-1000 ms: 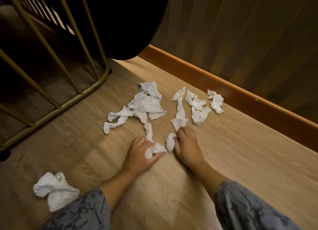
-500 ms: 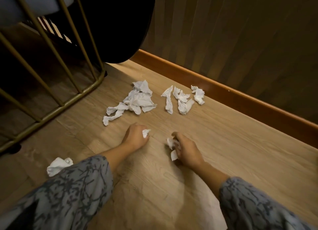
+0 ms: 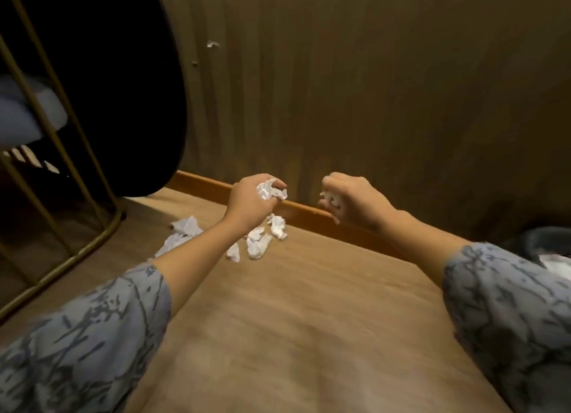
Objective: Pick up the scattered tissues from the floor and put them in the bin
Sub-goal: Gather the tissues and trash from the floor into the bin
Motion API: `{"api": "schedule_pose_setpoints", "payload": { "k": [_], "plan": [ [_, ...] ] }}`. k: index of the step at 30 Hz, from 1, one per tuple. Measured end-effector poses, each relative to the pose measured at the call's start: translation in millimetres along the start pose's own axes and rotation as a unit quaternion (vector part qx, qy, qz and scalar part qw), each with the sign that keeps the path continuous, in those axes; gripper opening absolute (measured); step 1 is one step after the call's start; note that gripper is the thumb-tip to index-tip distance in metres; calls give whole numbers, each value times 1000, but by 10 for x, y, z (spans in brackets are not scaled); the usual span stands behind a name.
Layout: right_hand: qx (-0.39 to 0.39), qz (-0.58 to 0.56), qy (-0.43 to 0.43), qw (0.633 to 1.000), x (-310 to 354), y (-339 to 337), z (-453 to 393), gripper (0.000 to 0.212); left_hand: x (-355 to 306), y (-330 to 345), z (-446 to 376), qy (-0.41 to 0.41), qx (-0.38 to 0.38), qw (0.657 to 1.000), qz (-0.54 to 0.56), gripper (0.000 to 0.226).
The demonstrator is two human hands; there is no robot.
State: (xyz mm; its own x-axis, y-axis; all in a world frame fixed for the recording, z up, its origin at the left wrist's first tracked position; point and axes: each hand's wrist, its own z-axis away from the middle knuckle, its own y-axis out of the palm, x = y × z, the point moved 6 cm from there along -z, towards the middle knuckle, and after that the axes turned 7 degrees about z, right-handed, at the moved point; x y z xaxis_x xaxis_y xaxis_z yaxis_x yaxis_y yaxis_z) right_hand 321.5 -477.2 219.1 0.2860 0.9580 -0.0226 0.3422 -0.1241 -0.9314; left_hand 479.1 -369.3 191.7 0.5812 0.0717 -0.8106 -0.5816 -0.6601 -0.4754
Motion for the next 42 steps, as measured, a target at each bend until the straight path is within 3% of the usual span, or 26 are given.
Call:
{"api": "schedule_pose_setpoints", "payload": {
  "k": [3,5,9,14,20,24,26,28,30,32,33,37,39,42],
  "plan": [
    [-176,-50,126,975,-377,-454,331,16,-506,286,-37,48,25,998,27,17],
    [-240,-81,196,947,-630,-620,624,18,-792,542,-42,66,41,997,30,26],
    [-302,-90,336,888,-1184,-819,1314,18,-1207,1182,-29,90,59,994,24,22],
    [-355,-43,494,792,-1911,-1181,2322,25,-1747,2218,120,80,128,982,113,13],
    [-389,-50,598,699,-2507,-1343,3318,34,-2428,3440,406,25,152,952,264,32],
    [-361,-41,617,698,-2764,-1188,3701,35,-2873,4141,572,21,192,923,333,30],
    [-323,-27,623,711,-2869,-1073,3854,35,-2989,4480,660,60,203,938,274,36],
    [-139,39,655,742,-3008,-888,3948,31,-2960,4851,777,104,287,946,110,62],
    [114,42,678,725,-3102,-593,4085,42,-2750,5190,904,147,414,885,-157,86],
    [245,23,674,696,-3101,-402,4166,61,-2585,5289,934,176,446,825,-299,93],
    [265,30,669,694,-3083,-373,4148,65,-2579,5284,915,187,444,825,-296,96],
    [177,67,689,699,-3021,-598,3863,67,-2745,5045,715,271,420,851,-163,104],
    [107,69,687,715,-2987,-765,3665,61,-2722,4775,568,259,433,856,-113,105],
    [4,43,637,770,-2870,-885,3257,43,-2455,4239,361,204,444,871,-51,96]
  ]
}}
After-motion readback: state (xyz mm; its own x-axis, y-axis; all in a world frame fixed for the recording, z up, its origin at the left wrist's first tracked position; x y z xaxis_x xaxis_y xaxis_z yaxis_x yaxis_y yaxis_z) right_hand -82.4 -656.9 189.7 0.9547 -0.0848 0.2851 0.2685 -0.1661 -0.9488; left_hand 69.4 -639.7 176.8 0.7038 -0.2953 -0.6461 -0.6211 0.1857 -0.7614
